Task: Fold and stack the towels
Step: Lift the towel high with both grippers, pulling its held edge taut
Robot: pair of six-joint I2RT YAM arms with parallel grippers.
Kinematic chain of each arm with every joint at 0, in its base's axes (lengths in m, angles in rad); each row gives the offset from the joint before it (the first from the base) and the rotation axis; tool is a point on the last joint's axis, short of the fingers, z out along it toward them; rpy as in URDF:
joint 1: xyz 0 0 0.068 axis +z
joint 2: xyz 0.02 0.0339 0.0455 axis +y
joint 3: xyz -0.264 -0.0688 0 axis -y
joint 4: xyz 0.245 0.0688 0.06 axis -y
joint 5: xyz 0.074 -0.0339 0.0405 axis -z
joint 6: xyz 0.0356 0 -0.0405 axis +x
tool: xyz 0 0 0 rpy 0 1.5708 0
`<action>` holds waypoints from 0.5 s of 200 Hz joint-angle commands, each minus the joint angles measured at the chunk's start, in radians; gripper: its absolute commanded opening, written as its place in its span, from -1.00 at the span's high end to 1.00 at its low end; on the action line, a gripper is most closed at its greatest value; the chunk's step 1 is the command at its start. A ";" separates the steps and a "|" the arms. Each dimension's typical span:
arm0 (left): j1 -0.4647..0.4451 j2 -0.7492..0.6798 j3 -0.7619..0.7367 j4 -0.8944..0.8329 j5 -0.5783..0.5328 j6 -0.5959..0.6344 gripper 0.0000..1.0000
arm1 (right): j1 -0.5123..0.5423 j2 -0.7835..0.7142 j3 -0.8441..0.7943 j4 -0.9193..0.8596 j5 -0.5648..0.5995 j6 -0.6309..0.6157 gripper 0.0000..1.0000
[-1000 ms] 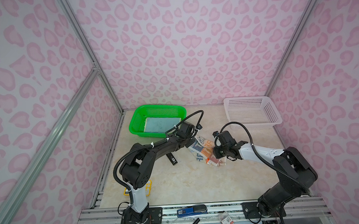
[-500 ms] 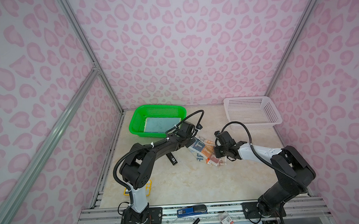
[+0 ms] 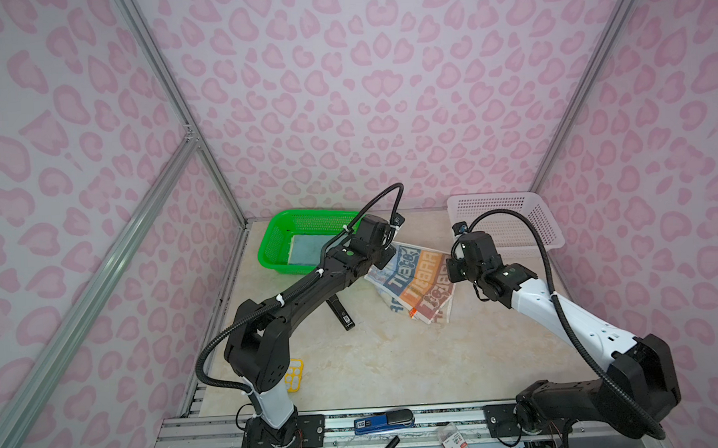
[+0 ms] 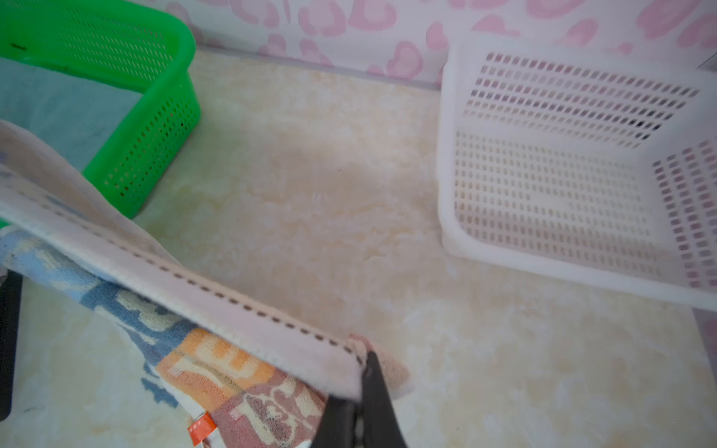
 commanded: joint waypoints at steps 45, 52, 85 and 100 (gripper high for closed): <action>-0.027 -0.152 0.234 -0.187 -0.071 -0.126 0.95 | -0.030 -0.094 0.267 -0.116 0.033 -0.193 1.00; -0.040 -0.167 0.248 -0.194 -0.088 -0.116 0.95 | -0.030 -0.101 0.299 -0.130 0.013 -0.205 1.00; -0.101 -0.218 0.320 -0.270 -0.128 -0.088 0.96 | -0.027 -0.143 0.418 -0.195 -0.062 -0.224 1.00; -0.124 -0.251 0.326 -0.284 -0.141 -0.088 0.96 | -0.016 -0.177 0.443 -0.216 -0.087 -0.228 1.00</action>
